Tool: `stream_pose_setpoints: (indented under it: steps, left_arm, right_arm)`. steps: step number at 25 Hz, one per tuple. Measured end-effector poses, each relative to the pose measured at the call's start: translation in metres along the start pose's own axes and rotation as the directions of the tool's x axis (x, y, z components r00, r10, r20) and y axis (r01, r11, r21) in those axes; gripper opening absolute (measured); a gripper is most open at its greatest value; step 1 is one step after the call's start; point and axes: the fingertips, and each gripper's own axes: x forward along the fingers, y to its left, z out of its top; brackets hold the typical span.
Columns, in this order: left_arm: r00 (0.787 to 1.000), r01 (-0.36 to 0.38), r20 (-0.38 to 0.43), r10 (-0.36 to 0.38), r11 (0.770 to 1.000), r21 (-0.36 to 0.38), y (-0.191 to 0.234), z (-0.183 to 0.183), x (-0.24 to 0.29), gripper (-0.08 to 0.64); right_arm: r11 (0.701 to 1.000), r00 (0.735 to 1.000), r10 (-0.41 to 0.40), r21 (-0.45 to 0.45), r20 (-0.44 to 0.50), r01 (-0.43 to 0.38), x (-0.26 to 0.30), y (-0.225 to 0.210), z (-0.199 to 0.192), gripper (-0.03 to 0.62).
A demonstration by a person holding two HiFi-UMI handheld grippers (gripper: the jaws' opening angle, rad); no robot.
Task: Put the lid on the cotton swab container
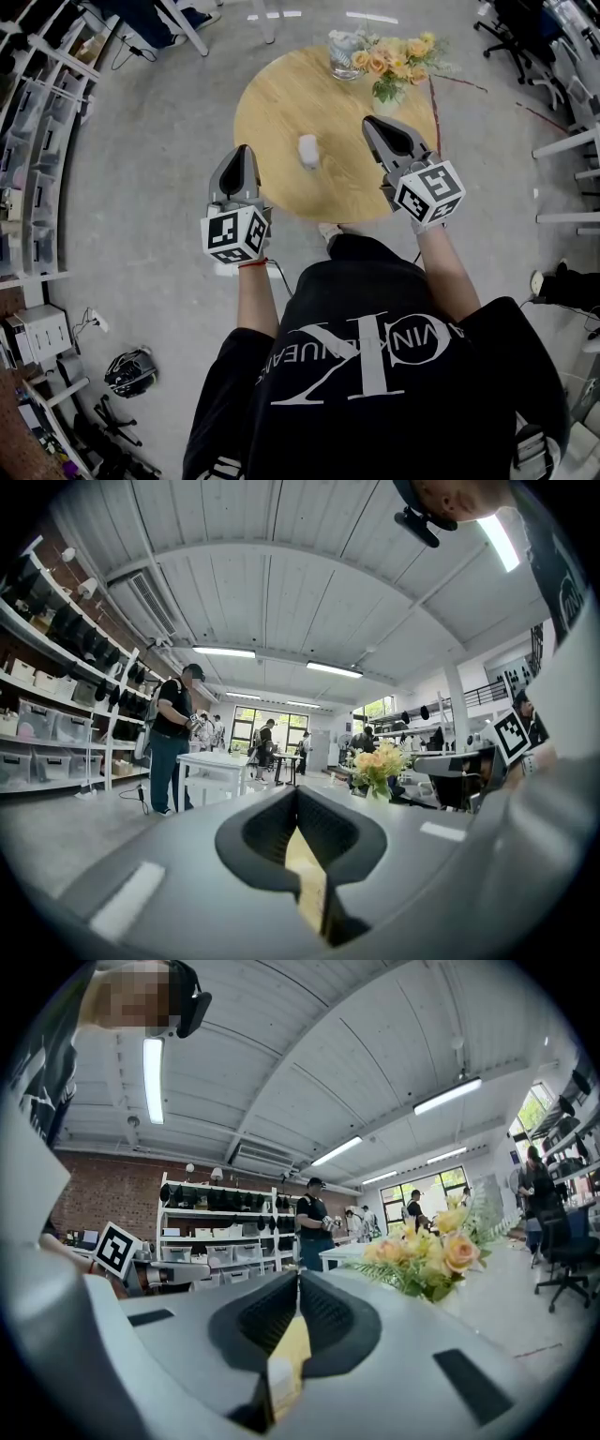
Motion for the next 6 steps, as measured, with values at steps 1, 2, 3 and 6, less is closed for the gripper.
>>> stream_pose_setpoints:
  steps: [1,2,3,6]
  left_arm:
    - [1.000,-0.001,0.000,0.001,1.000,0.000,0.0002,0.0003,-0.0004,0.012]
    - [1.000,-0.001,0.001,0.001,1.000,0.001,0.0003,0.0008,-0.0009,0.012]
    - [1.000,-0.002,0.003,0.002,1.000,0.001,0.0000,0.0015,-0.0015,0.012]
    - [1.000,-0.005,0.009,0.005,1.000,0.001,-0.0022,0.0035,-0.0034,0.012]
  right_arm:
    - [1.000,1.000,-0.001,0.000,0.000,0.001,-0.0003,0.0003,0.0000,0.020]
    - [1.000,1.000,-0.002,0.000,0.001,0.002,-0.0009,0.0004,0.0001,0.020]
    - [1.000,1.000,-0.003,0.000,0.002,0.003,-0.0018,0.0002,0.0002,0.018]
    - [1.000,1.000,-0.009,0.004,0.006,0.009,-0.0059,-0.0014,0.0004,0.015]
